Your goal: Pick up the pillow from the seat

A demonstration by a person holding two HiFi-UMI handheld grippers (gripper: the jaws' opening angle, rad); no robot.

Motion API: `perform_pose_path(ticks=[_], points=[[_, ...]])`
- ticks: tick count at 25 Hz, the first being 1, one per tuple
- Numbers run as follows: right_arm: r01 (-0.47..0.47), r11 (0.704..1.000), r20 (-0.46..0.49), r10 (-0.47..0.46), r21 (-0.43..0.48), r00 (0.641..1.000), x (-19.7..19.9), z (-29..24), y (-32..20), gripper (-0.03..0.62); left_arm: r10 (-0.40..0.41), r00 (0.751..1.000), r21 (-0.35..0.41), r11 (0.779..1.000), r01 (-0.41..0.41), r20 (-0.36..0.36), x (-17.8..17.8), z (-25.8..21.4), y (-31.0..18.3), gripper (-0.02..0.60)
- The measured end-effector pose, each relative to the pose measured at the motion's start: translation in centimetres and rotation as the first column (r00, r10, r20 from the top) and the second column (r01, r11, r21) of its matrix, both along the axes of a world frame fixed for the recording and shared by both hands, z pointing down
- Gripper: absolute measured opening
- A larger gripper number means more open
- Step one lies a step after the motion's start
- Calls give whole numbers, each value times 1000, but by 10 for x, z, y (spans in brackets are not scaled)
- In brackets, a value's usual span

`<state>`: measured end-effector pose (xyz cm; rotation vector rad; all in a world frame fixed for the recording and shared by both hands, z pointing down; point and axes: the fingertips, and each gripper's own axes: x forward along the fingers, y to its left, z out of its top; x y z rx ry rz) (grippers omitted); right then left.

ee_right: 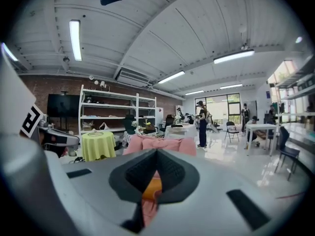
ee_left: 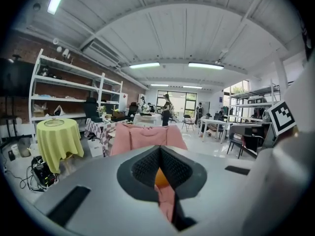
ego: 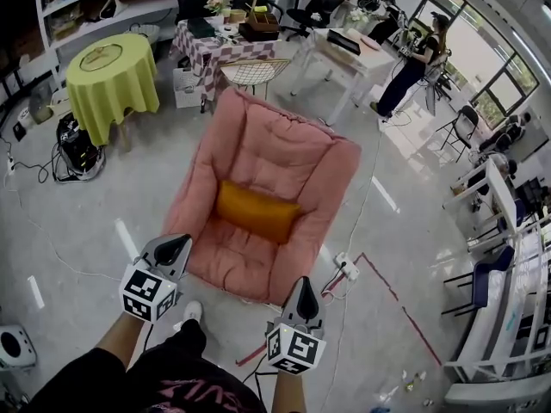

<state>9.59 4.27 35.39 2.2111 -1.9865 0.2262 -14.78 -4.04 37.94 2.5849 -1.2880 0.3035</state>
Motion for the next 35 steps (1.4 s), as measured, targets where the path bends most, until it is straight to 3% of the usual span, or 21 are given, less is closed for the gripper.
perform_pose_path(ticks=[14, 21, 35], points=[[-92, 995, -2, 92, 27, 996, -14, -9, -69, 18, 79, 997, 14, 997, -78, -16, -3, -2, -85, 8], [-106, 994, -10, 107, 25, 994, -11, -9, -67, 18, 92, 995, 1, 996, -92, -44, 0, 1, -86, 8], [-45, 999, 24, 45, 13, 999, 24, 2, -68, 18, 27, 1000, -15, 1000, -27, -6, 29, 8, -81, 8]])
